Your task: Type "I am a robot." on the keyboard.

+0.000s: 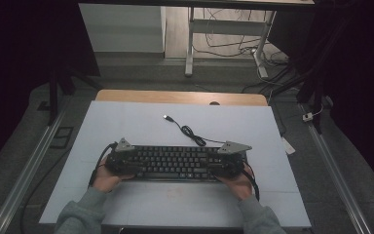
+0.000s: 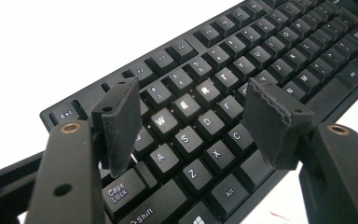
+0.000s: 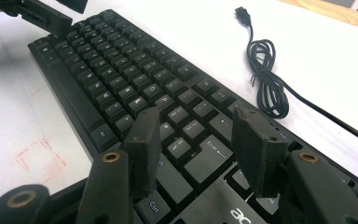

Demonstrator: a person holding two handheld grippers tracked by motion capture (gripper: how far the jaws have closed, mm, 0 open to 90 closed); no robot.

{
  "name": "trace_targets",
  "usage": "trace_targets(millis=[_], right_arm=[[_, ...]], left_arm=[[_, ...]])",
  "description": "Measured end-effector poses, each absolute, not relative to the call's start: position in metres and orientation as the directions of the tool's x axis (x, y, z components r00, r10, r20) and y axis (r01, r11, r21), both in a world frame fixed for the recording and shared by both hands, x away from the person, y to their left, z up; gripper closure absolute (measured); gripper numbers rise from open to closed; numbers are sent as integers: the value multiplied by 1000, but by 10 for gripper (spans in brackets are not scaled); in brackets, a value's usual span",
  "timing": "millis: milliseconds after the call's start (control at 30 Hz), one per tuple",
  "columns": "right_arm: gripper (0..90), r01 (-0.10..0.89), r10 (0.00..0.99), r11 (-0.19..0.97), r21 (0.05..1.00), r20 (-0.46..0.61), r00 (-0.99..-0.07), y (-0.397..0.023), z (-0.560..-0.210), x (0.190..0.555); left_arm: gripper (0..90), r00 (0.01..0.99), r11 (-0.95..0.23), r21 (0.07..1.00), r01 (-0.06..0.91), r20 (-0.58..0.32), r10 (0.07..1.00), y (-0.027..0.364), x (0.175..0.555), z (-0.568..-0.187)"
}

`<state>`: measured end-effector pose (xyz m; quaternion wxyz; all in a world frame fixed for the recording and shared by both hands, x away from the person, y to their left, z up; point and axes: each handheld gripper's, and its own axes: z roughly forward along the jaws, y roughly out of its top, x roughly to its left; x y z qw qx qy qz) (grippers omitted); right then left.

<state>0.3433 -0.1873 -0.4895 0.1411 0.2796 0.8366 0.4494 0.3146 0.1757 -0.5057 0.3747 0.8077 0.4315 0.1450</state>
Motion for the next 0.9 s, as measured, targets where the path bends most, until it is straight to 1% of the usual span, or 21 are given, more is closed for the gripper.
trace_targets(millis=[100,267,367,500,667,733,900], right_arm=[[524,339,595,441,831,12,-803,-187,-489,343],[524,342,594,438,831,18,-804,-186,-490,344],[524,342,592,442,829,17,-806,-185,-490,344],[524,342,592,446,827,14,-806,-185,-490,344],[524,346,595,448,825,14,-803,-184,-492,344],[523,347,594,453,821,13,-805,-183,-492,344],[521,350,591,455,818,16,-806,-183,-492,344]], left_arm=[[403,589,-339,736,587,-101,802,176,314,-505],[475,605,-331,748,575,-117,787,174,314,-503],[532,623,-340,756,559,-113,774,171,313,-503],[636,646,-356,765,537,-101,757,163,313,-503],[829,676,-391,759,520,-87,731,153,312,-503],[884,688,-406,752,519,-86,721,148,313,-505],[892,715,-445,729,520,-86,694,135,316,-511]])
